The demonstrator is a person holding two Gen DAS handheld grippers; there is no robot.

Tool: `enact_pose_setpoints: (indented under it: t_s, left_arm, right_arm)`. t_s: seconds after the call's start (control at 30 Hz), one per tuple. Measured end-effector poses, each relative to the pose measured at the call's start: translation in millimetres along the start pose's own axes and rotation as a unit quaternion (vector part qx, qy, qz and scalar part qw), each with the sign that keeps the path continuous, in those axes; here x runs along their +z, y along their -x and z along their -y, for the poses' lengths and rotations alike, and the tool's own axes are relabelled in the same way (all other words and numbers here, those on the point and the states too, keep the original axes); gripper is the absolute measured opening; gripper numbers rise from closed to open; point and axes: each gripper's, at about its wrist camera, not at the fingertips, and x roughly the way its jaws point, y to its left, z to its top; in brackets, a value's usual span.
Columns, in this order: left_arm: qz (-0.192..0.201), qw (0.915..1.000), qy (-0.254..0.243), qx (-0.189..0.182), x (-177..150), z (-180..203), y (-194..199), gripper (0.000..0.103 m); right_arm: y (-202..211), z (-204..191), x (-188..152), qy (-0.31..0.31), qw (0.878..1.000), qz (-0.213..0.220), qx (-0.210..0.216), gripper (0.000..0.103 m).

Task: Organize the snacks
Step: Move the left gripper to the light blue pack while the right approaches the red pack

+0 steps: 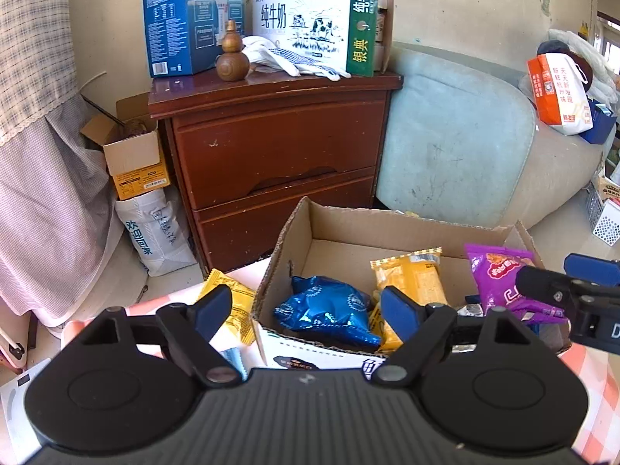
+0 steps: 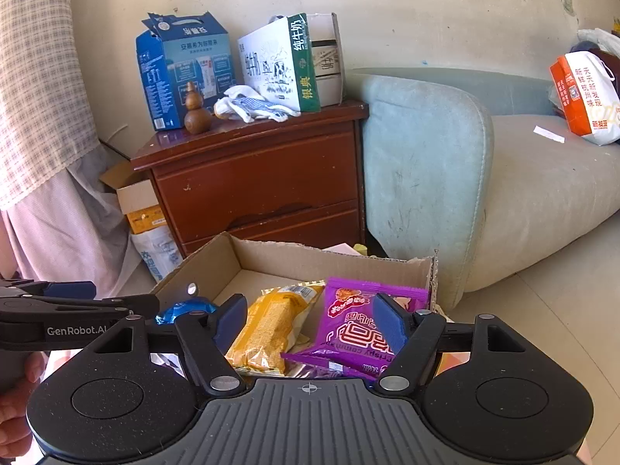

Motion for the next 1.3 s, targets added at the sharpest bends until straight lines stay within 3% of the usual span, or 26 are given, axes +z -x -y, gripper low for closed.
enact_pose_setpoints:
  t_s: [0.5, 0.8, 1.0, 1.3]
  left_arm:
    - [-0.011, 0.9934, 0.071, 0.090, -11.6, -73.8, -7.5, 0.084]
    - [-0.045, 0.9885, 0.086, 0.116, -24.8, -96.4, -25.6, 0.084]
    - [-0.075, 0.9894, 0.064, 0.107, -39.9, -102.1, -26.8, 0.084]
    - [-0.120, 0.9887, 0.032, 0.084, -67.9, -104.9, -31.7, 0.084]
  right_arm:
    - [7.9, -48.0, -20.7, 0.049, 0.994, -0.041, 0.089, 0.073]
    - [-4.8, -68.0, -47.1, 0.065, 0.978, -0.129, 0.152, 0.073]
    - [-16.9, -72.5, -63.8, 0.074, 0.972, -0.174, 0.143, 0.076]
    - [-36.1, -78.8, -77.6, 0.091, 0.970, -0.196, 0.108, 0.084]
